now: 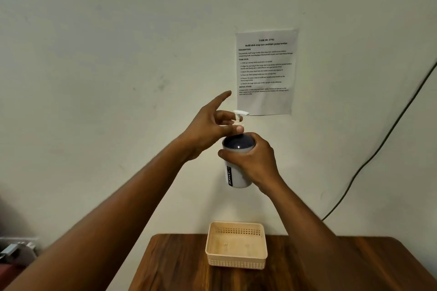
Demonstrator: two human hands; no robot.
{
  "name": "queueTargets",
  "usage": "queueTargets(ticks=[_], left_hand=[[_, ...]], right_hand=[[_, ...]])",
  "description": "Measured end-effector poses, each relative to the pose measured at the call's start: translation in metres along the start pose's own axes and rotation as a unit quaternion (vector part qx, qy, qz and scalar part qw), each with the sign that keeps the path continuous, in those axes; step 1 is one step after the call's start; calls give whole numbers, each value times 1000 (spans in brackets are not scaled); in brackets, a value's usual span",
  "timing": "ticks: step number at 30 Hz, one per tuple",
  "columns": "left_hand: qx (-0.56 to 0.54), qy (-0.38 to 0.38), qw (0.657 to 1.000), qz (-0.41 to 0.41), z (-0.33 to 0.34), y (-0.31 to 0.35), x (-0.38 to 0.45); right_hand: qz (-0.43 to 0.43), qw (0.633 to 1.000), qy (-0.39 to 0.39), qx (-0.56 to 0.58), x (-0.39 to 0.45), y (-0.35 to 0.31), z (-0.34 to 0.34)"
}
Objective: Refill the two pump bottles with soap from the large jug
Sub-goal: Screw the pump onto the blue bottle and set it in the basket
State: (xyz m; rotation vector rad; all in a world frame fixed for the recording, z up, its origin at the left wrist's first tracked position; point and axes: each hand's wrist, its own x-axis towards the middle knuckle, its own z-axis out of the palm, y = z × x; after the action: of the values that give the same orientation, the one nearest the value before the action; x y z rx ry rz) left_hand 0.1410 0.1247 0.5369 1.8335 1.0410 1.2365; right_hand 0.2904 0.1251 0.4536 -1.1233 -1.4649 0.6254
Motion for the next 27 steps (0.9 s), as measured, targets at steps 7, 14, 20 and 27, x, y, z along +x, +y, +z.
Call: queueTargets(ticks=[7,14,20,27], left_hand=[[-39,-21,999,-14,3,-4,4],[-13,63,998,-8,9,-2,2],[-79,-69,993,-48,-1,-6,7],[52,99,993,-30,18,-15,0]], right_hand=[[4,1000,-7,6,1,-3,-2],[-9,1000,-8,-3,2,-4,-3],[-2,1000,-13,12,1,2,-4],[1,1000,-12,-5,2,-1,-1]])
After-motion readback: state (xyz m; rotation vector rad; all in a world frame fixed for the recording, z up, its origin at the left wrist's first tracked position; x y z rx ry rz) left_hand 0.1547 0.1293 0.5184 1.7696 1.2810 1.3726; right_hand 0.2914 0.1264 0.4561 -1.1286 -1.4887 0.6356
